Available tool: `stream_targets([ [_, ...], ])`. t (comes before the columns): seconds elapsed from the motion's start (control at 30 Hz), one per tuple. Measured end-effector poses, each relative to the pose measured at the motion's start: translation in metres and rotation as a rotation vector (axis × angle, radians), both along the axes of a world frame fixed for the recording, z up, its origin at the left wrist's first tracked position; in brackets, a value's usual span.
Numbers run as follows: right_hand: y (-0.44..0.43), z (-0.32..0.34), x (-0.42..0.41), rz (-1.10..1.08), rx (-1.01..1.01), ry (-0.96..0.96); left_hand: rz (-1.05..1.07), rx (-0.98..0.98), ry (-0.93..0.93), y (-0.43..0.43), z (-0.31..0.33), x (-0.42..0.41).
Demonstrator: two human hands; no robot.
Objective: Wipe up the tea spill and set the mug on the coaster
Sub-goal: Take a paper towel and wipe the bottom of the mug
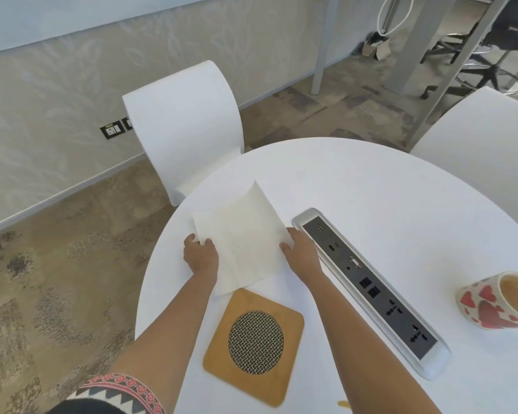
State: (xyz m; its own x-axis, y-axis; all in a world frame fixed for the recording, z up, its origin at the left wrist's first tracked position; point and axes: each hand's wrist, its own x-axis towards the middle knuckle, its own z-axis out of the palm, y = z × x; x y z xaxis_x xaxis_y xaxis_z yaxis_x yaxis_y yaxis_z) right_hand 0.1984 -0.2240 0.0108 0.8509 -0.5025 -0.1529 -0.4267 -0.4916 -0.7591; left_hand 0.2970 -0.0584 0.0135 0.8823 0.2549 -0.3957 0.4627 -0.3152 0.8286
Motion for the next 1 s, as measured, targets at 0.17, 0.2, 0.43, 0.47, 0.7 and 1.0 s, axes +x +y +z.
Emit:
stream_targets([
  [0.17, 0.004, 0.022, -0.006, 0.017, -0.058, -0.134, -0.042, -0.242, -0.062, -0.028, 0.027, -0.009],
  [0.2, 0.005, 0.027, -0.010, 0.036, -0.087, -0.171, -0.053, -0.284, -0.062, -0.034, 0.034, -0.013],
  [0.43, 0.012, 0.048, -0.047, 0.171, -0.305, -0.257, -0.133, -0.484, -0.010, -0.081, 0.074, -0.065],
  [0.47, 0.011, 0.051, -0.054, 0.193, -0.326, -0.259, -0.145, -0.512, -0.006, -0.087, 0.078, -0.074],
  [0.7, -0.016, 0.068, -0.111, 0.261, -0.341, -0.228, -0.215, -0.558, -0.078, -0.120, 0.098, -0.134],
  [1.0, -0.078, 0.110, -0.166, -0.258, 0.345, -0.464, -0.529, -0.219, -0.409, -0.172, 0.113, -0.209],
])
